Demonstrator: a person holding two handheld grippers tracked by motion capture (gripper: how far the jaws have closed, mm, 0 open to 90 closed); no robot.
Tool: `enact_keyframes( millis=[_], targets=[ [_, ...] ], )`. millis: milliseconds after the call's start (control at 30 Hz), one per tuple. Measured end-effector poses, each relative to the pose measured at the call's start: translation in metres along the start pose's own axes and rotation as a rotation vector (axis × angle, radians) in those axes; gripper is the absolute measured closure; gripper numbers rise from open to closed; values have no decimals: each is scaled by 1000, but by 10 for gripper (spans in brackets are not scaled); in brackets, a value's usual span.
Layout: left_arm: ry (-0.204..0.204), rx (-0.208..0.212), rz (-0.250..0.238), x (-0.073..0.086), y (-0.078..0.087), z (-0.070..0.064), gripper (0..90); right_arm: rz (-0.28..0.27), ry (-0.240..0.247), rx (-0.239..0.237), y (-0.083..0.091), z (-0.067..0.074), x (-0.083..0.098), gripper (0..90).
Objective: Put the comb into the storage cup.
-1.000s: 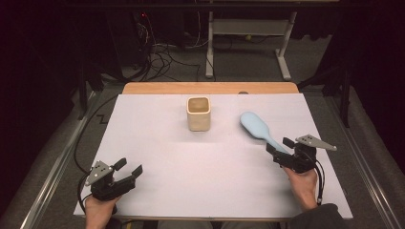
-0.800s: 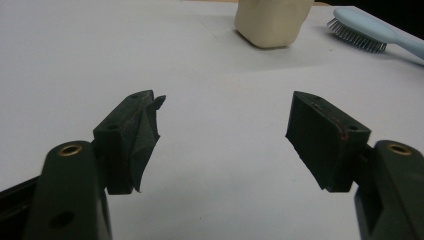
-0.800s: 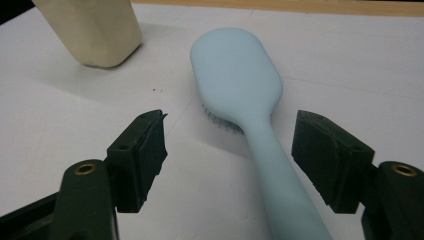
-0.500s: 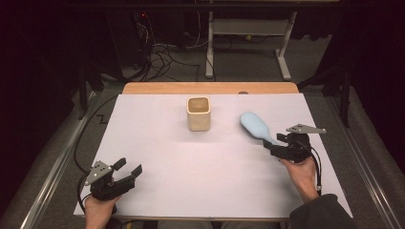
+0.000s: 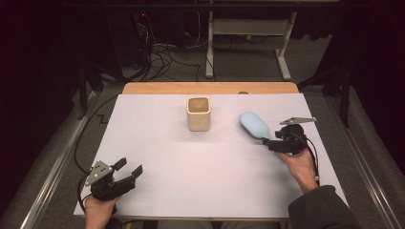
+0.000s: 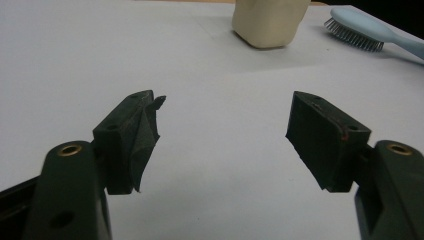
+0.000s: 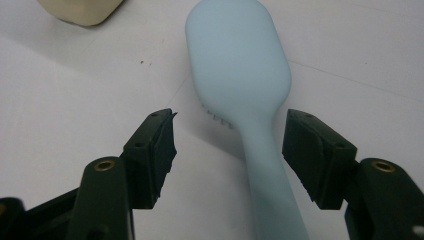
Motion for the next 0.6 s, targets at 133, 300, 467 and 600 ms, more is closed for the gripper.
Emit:
enact_keyframes(
  millis=[133,300,467,600],
  targets=[
    [-1,2,2,0,0,-1,292,35,-2,9,-3,-3,-3,406],
    [-8,3,4,0,0,-1,292,86,-13,34,-11,-7,-5,417],
    [-9,3,3,0,0,-1,292,142,-18,34,-19,-8,-6,451],
    [-11,5,5,1,0,-2,291,200,-19,49,-27,-10,-5,468]
  ],
)
Point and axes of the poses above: each handheld gripper's, and its own axes: y roughly backward along the jaws, x roughly out of its underside, z roughly to its left, the point moved 7 cm from there along -y, roughly forward along the jaws, and after that the axes turned 5 degrees about -x, right-handed, at the moved point
